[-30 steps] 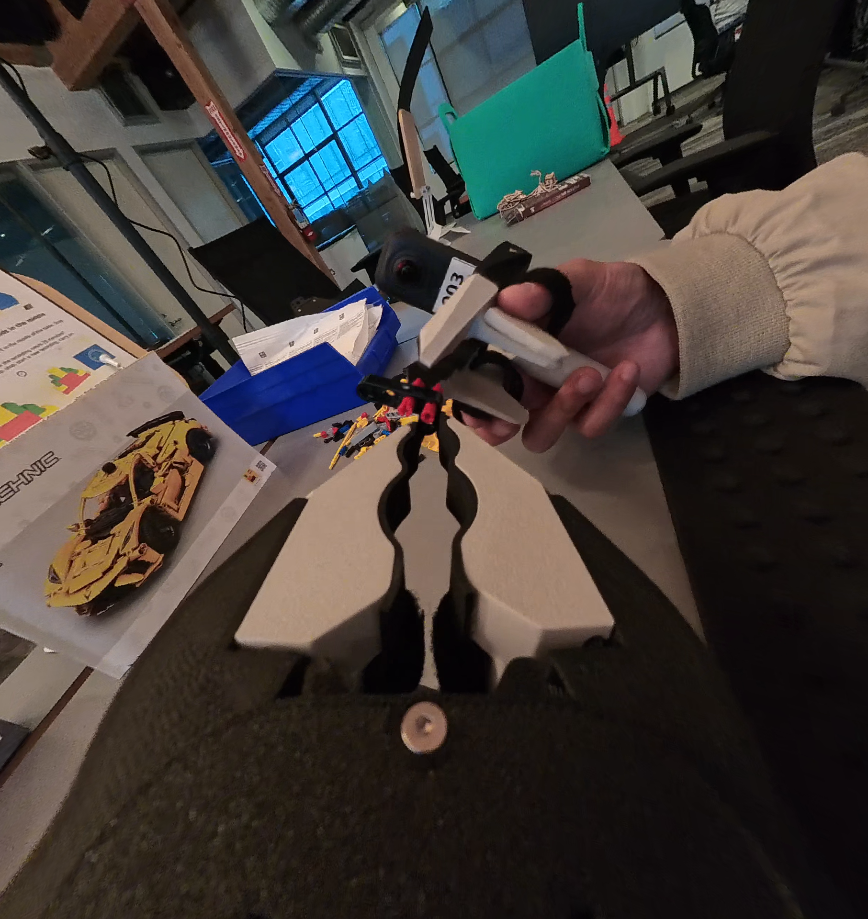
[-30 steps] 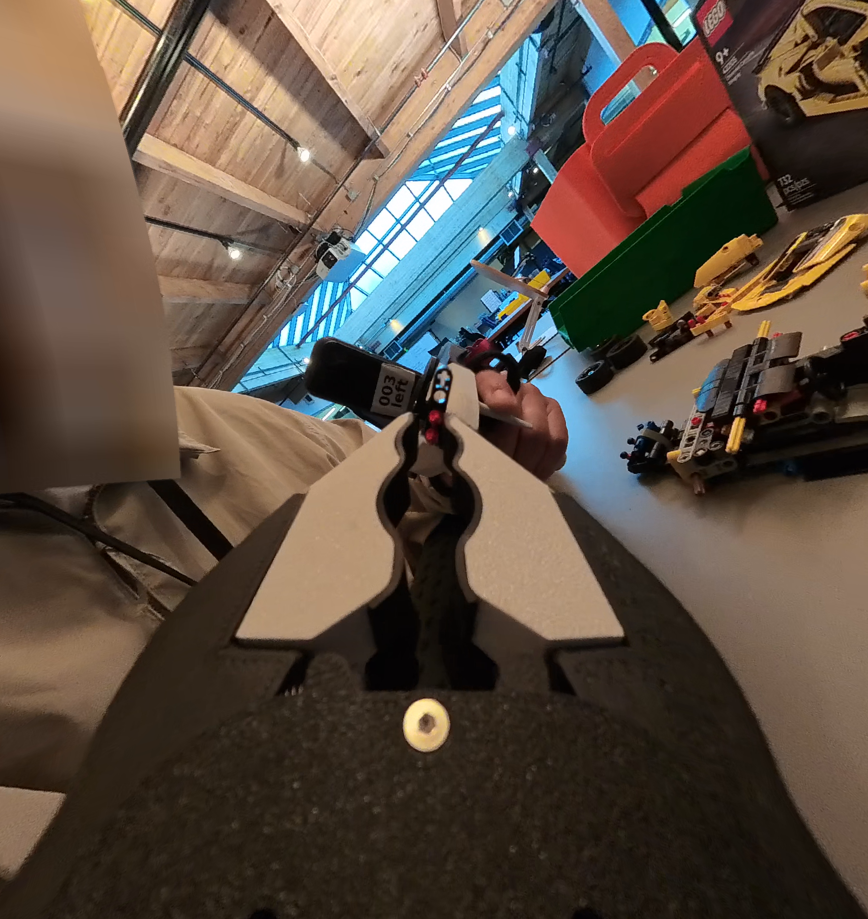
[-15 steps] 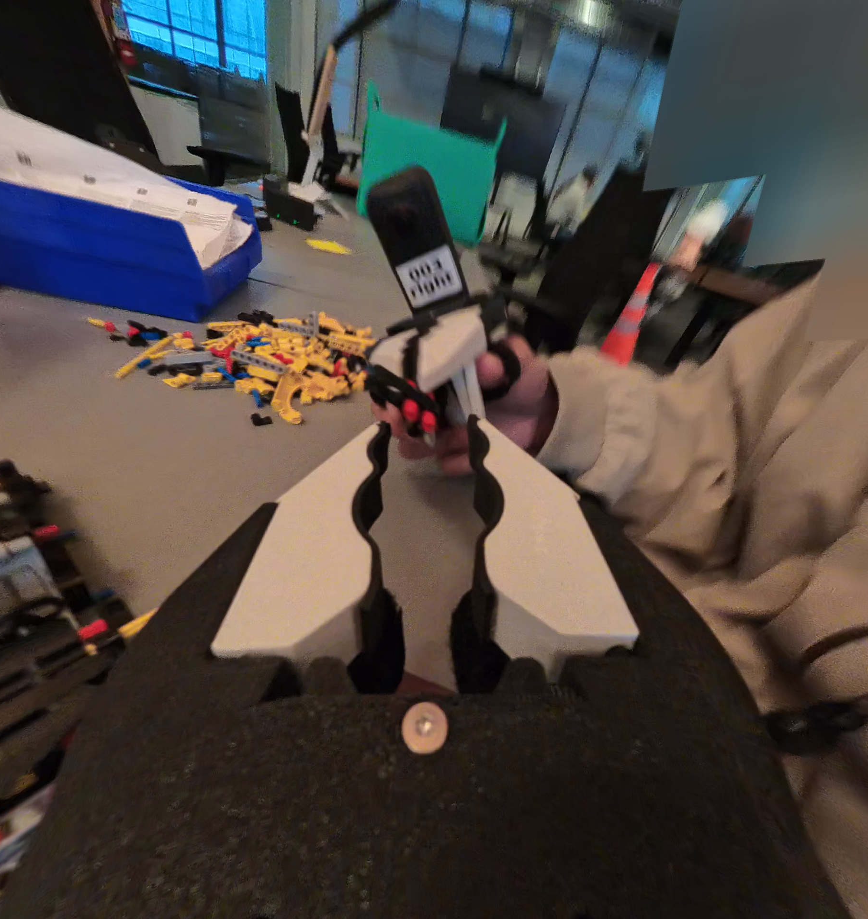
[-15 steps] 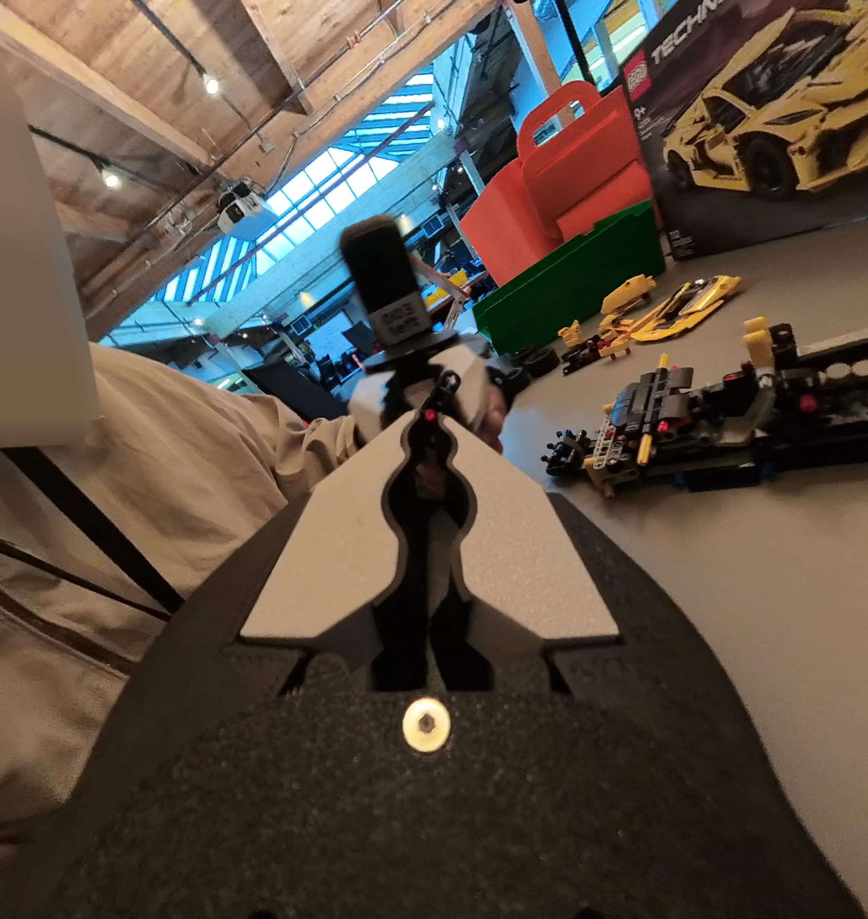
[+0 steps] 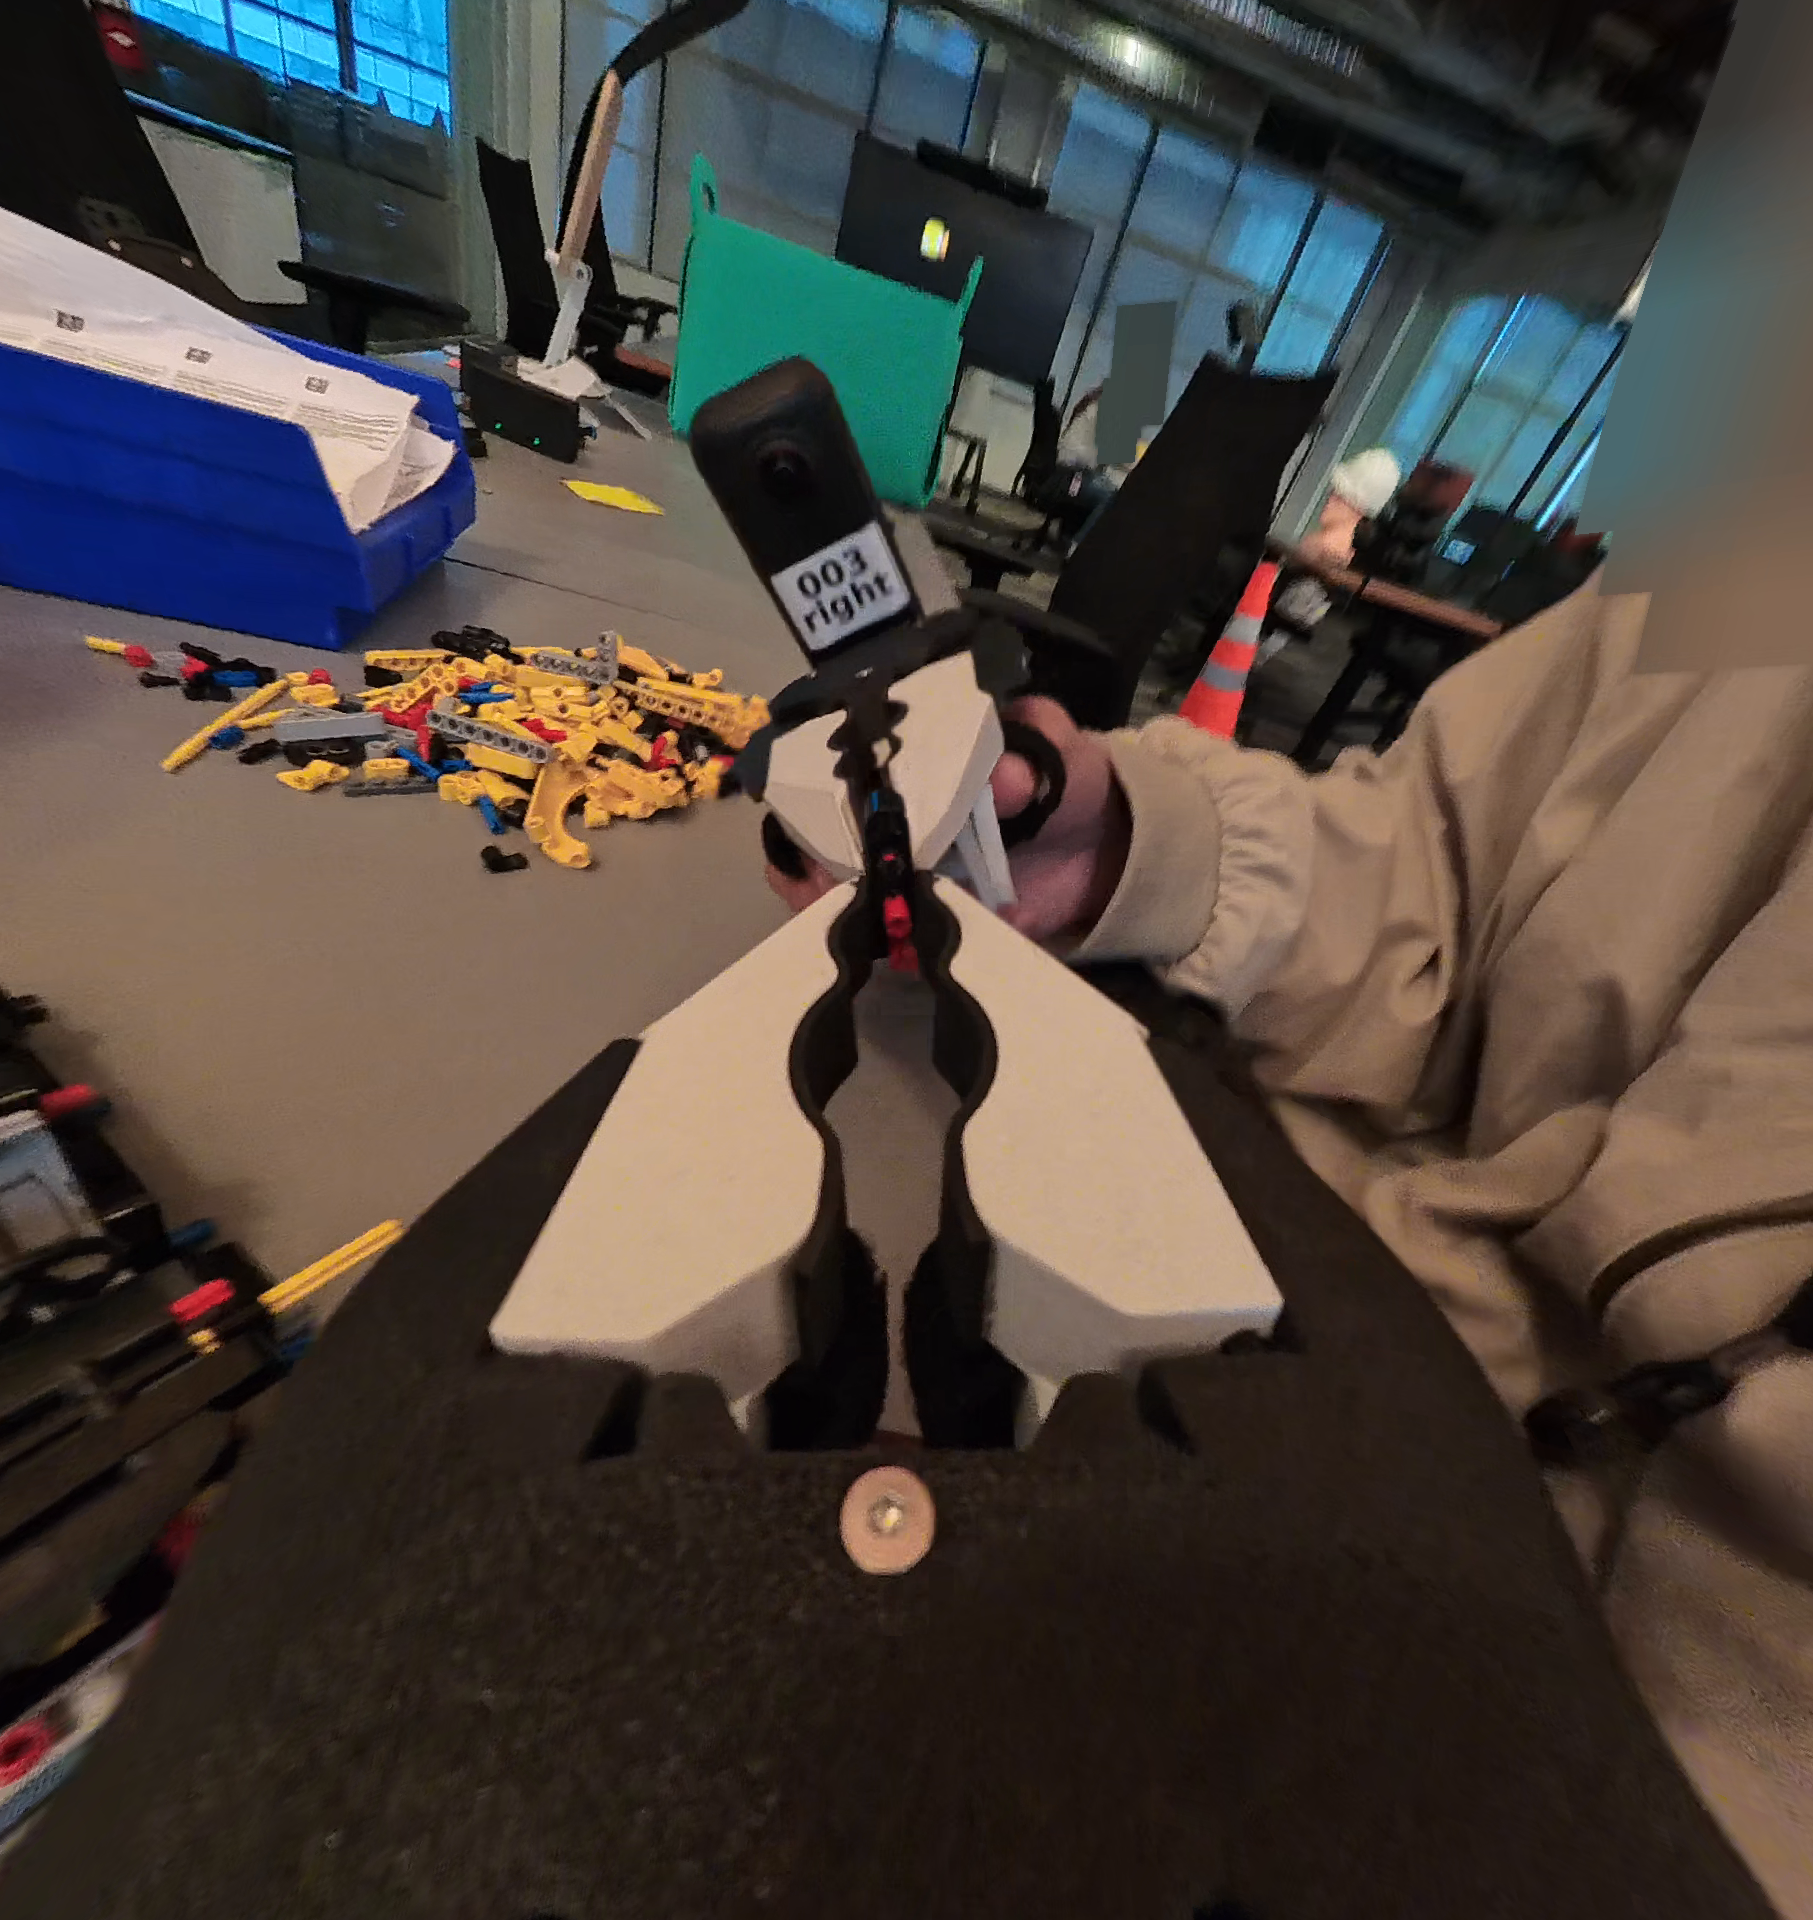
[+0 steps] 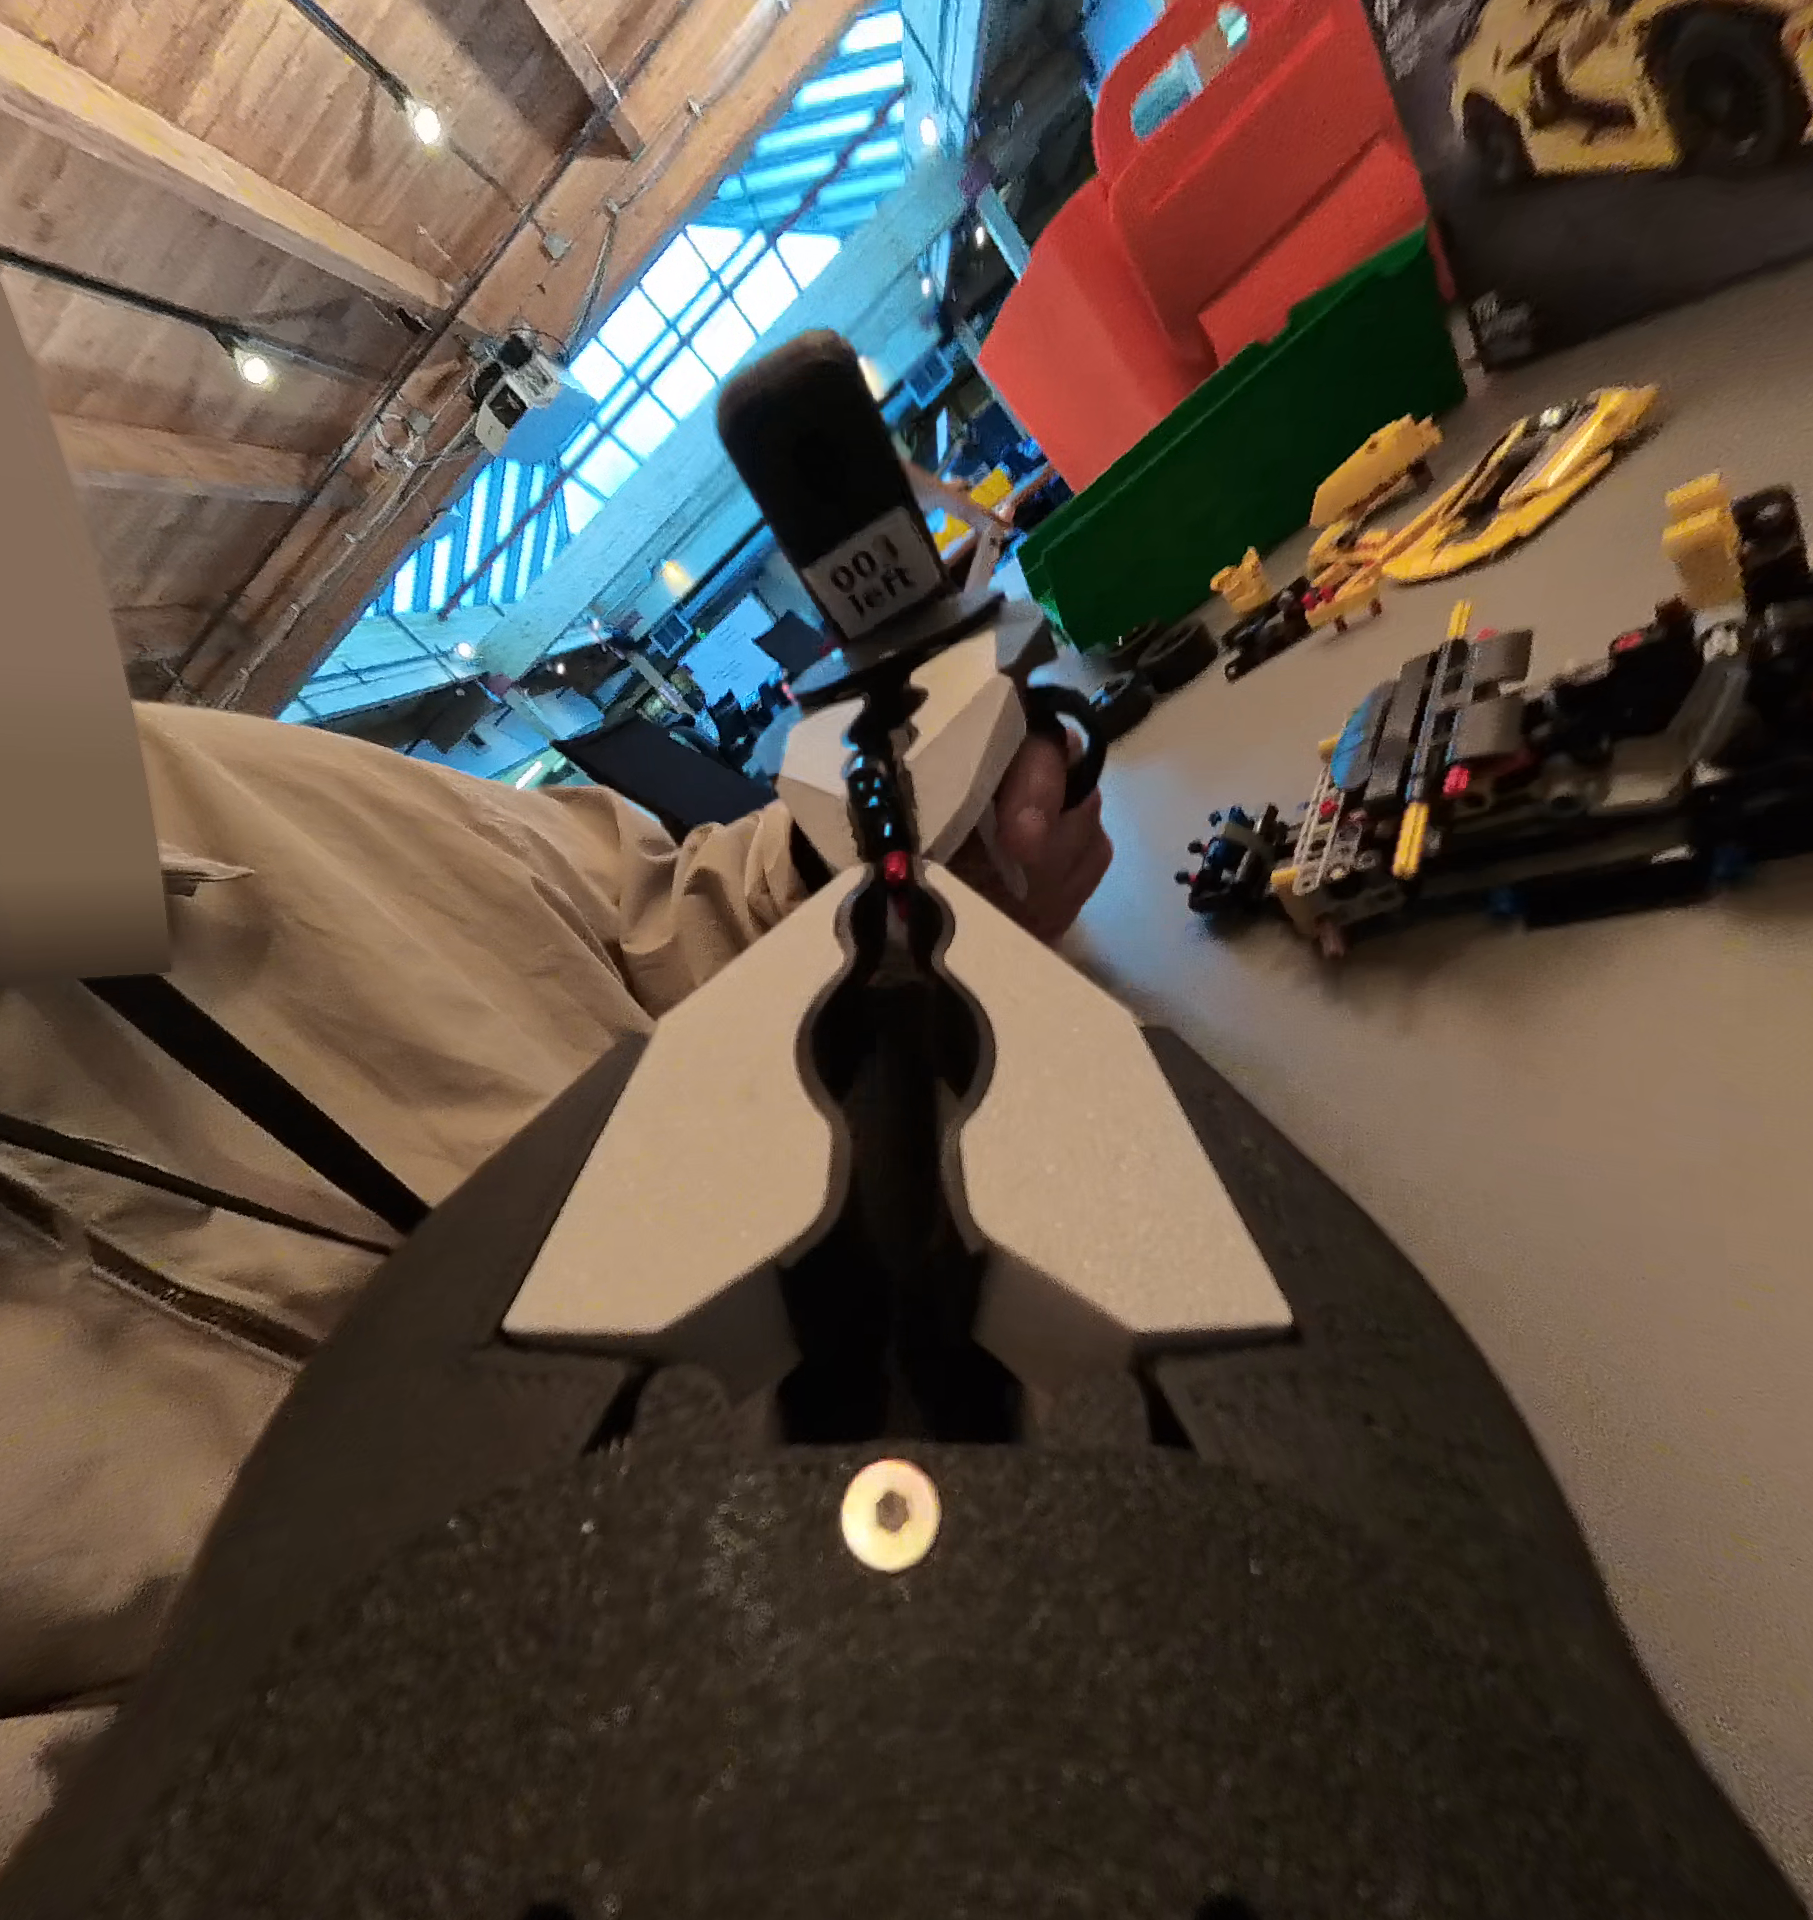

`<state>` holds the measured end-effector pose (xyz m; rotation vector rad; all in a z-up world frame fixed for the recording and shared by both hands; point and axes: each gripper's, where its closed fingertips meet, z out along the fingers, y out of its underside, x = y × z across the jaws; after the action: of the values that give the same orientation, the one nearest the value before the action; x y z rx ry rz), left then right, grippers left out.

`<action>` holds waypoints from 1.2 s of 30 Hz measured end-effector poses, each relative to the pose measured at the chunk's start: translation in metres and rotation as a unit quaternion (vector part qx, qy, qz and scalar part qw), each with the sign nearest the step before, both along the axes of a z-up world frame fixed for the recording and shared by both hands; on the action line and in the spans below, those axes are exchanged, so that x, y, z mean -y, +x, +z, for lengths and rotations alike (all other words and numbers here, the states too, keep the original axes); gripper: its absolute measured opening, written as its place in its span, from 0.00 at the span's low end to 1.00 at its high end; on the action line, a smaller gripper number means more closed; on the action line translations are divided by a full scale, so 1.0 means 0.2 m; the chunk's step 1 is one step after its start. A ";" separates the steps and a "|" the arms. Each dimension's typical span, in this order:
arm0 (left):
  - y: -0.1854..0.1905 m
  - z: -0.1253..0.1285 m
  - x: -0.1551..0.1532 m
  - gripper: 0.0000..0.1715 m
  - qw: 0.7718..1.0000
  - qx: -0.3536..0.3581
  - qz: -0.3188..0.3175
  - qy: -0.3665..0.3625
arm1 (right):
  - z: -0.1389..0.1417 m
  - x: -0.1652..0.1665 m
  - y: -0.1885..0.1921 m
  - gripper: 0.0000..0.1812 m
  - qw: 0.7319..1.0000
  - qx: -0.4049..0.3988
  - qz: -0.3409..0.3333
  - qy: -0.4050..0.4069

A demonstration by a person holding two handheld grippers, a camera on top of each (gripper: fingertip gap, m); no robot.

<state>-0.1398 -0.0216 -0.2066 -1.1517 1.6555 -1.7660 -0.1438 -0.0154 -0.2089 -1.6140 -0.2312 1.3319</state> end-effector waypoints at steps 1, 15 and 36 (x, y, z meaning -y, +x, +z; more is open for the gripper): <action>-0.01 -0.01 0.00 0.04 1.000 0.001 -0.004 0.008 | -0.01 0.00 -0.01 0.01 1.000 0.002 0.011 -0.006; -0.06 0.18 -0.29 0.04 0.984 0.054 0.041 -0.164 | -0.17 0.03 0.90 0.02 0.929 0.228 -0.283 -0.064; -0.03 0.10 -0.07 0.04 0.986 0.003 -0.033 -0.164 | 0.06 -0.03 -0.04 0.06 0.948 0.239 -0.098 0.187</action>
<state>-0.1467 -0.0082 -0.1859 -1.2370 1.4499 -2.1403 -0.1513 -0.0095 -0.1965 -1.5589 -0.5666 0.6778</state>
